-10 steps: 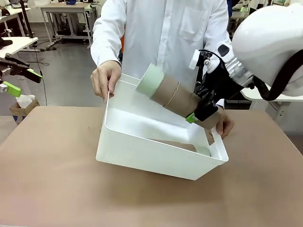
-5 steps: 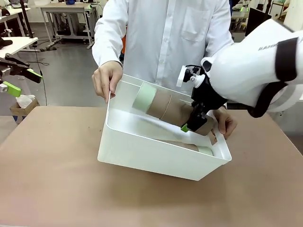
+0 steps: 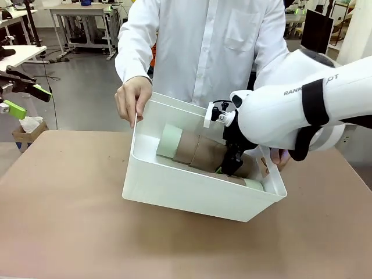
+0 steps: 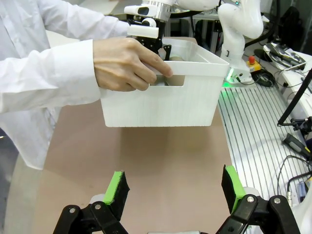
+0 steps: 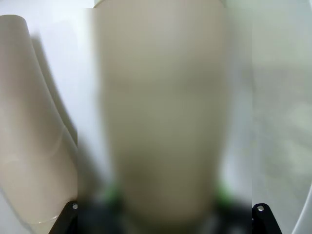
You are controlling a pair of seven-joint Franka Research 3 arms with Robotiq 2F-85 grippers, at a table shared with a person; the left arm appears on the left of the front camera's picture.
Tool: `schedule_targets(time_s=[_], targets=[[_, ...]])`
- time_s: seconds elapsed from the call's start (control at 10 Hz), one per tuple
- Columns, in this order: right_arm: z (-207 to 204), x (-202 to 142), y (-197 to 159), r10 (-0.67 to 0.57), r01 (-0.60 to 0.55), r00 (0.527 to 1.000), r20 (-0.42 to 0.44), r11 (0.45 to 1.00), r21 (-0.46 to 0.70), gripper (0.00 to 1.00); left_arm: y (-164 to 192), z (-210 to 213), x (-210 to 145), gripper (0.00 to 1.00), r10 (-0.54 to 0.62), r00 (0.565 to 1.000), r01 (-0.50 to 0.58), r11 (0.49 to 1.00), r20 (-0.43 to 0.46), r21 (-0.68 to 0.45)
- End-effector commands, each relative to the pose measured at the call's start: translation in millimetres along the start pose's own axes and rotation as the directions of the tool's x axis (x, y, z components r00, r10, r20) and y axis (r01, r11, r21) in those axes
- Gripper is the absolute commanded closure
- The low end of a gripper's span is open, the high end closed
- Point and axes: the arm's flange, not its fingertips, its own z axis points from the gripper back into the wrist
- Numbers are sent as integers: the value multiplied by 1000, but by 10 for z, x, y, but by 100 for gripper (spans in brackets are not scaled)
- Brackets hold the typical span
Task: Stack the cups and store them in the basket.
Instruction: Place the stack of Reusable plastic cups into the Pantry Basket.
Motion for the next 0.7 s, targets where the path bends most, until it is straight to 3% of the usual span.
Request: schedule_targets(time_s=[0.0, 0.2, 0.3, 0.6], targets=[[-50, 109, -30, 10, -10, 1000, 17, 1000, -11, 15, -12, 10, 38, 0, 8, 1000, -8, 1000, 3, 6], [-113, 159, -92, 28, -29, 999, 39, 1000, 6, 15, -12, 10, 38, 0, 8, 1000, -8, 1000, 3, 6], [-119, 179, -129, 41, -42, 998, 43, 999, 18, 0, -12, 10, 38, 0, 8, 1000, -8, 1000, 3, 6], [114, 116, -98, 57, -61, 996, 66, 996, 60, 0, -12, 10, 38, 0, 8, 1000, -8, 1000, 3, 6]])
